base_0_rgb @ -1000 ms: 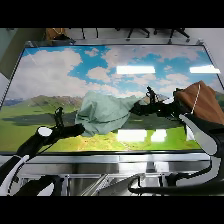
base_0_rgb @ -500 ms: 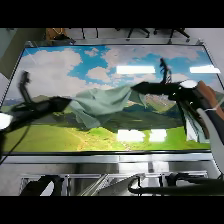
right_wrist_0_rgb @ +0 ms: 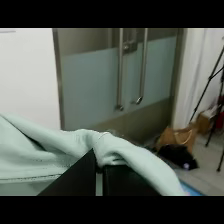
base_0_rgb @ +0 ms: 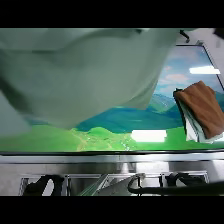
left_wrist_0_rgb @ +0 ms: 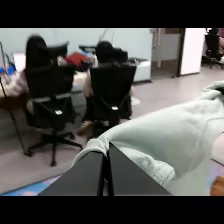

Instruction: Fold the shirts.

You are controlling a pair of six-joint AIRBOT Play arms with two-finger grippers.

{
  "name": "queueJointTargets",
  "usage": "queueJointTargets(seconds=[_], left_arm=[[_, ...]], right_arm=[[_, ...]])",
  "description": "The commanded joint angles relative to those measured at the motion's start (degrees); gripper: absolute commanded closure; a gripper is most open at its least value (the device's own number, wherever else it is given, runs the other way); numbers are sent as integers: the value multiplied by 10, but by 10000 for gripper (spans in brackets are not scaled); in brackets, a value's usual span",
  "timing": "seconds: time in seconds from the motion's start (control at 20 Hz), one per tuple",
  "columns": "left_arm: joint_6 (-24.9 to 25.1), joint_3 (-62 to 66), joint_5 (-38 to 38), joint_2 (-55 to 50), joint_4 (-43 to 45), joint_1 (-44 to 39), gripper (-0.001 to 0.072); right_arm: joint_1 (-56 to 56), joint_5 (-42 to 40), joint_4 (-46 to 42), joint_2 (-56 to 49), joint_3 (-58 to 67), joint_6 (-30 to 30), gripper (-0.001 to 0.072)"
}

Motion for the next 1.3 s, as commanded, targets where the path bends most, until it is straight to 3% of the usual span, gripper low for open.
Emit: queueJointTargets(seconds=[0.0,0.25,0.45,0.6,0.8,0.95,1.0,1.05,1.1,1.25], left_arm=[[-24,154,-89,-57,3,60,696],[-34,85,-98,-146,-18,57,696],[30,-61,-50,-270,-11,-56,696],[37,-132,-27,-390,-11,-109,696],[63,-190,-12,-530,11,-118,696],[62,-191,-7,-593,32,-105,696],[62,-186,-7,-606,32,-100,696],[61,-177,-7,-617,32,-93,696],[60,-165,-8,-628,32,-87,695],[60,-113,-22,-651,32,-70,696]], right_arm=[[-1,-21,-75,33,35,-2,698],[0,5,-82,-69,33,8,698],[10,74,-30,-247,32,28,698],[40,97,-28,-398,28,37,697],[80,101,-28,-576,28,50,698],[92,97,-28,-629,28,54,696],[88,98,-28,-628,29,59,656],[78,101,-28,-620,31,68,535],[61,112,-33,-603,31,79,474],[-21,190,-103,-530,31,182,463]])
